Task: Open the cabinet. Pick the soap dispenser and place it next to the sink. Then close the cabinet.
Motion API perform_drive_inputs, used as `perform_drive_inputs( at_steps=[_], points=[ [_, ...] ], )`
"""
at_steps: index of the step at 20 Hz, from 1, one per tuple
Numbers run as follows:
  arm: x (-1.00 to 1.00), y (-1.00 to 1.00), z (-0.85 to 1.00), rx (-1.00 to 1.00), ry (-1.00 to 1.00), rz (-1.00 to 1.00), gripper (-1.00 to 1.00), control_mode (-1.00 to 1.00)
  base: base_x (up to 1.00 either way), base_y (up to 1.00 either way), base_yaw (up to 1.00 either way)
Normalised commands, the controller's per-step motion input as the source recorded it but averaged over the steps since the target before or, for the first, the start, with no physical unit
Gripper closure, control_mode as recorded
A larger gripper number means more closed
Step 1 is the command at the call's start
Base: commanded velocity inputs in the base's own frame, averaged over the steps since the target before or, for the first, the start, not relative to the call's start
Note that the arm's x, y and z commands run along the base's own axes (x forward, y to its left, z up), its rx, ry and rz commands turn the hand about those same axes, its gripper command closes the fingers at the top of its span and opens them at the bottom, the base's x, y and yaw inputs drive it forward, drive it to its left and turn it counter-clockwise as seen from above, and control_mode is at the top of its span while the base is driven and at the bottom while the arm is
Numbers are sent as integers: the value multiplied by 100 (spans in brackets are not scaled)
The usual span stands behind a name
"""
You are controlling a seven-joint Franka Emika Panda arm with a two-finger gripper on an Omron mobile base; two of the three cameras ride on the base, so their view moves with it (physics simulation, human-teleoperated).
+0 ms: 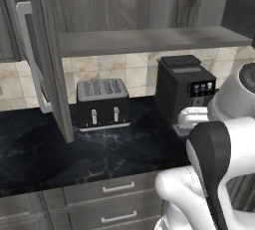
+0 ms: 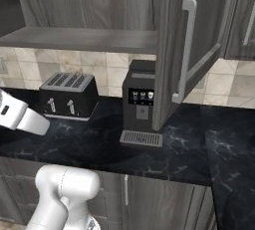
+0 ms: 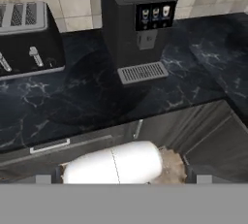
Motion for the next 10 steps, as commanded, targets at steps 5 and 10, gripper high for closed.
perform_drive_inputs(
  at_steps=[5, 10],
  points=[
    [-32, -19, 76, 0, -23, 1, -100, -100, 0, 0, 0],
    [-12, -23, 55, 0, -25, 0, -100, -100, 0, 0, 0]
  ],
)
